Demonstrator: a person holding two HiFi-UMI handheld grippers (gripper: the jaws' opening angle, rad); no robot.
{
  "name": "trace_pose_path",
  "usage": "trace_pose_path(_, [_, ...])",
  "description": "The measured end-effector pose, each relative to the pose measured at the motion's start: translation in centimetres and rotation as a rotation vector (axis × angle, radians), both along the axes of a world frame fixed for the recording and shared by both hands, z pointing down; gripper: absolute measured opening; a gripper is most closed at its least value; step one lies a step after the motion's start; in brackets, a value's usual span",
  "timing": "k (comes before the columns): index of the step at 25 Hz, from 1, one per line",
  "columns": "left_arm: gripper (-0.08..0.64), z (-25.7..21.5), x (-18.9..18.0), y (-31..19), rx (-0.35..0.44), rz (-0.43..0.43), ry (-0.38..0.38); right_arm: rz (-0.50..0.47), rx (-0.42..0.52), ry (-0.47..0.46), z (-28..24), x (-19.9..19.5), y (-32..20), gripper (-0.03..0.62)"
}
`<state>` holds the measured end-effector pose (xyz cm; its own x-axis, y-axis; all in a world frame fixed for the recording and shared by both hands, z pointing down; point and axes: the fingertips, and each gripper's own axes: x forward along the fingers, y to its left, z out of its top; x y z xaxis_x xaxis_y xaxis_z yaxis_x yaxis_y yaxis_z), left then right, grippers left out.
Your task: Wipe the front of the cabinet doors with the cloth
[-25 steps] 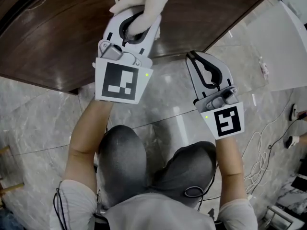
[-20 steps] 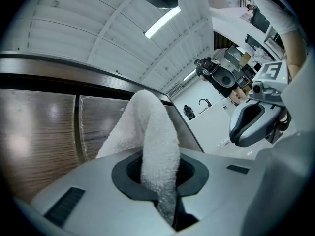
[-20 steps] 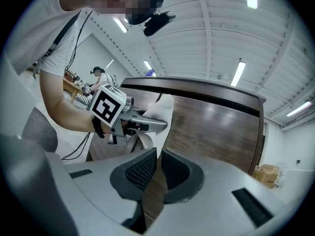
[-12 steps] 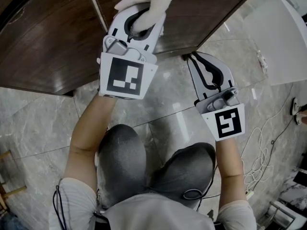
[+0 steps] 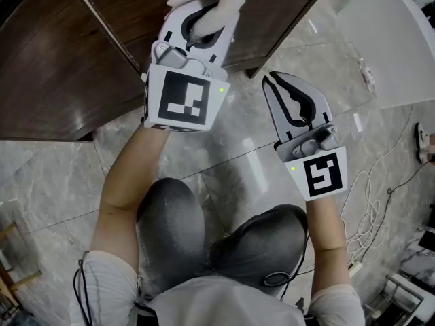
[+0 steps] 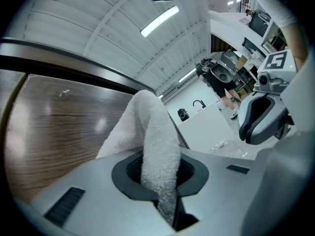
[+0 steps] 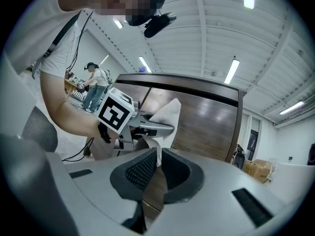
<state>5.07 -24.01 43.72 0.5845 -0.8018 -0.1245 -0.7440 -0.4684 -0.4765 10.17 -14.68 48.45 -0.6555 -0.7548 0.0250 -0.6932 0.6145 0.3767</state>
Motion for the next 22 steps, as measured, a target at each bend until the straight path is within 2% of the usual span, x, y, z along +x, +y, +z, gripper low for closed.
trace_pose_path(8, [0.058,1.2,4.2,-1.4,-0.026,0.035,0.042,0.037,-0.004,0.014,1.0,3.8,-0.2,0.052])
trace_pose_path(22, [0.058,3.1,12.0,-3.7,-0.070,0.083,-0.006,0.107,-0.024,-0.012,2.5,10.1,0.9,0.052])
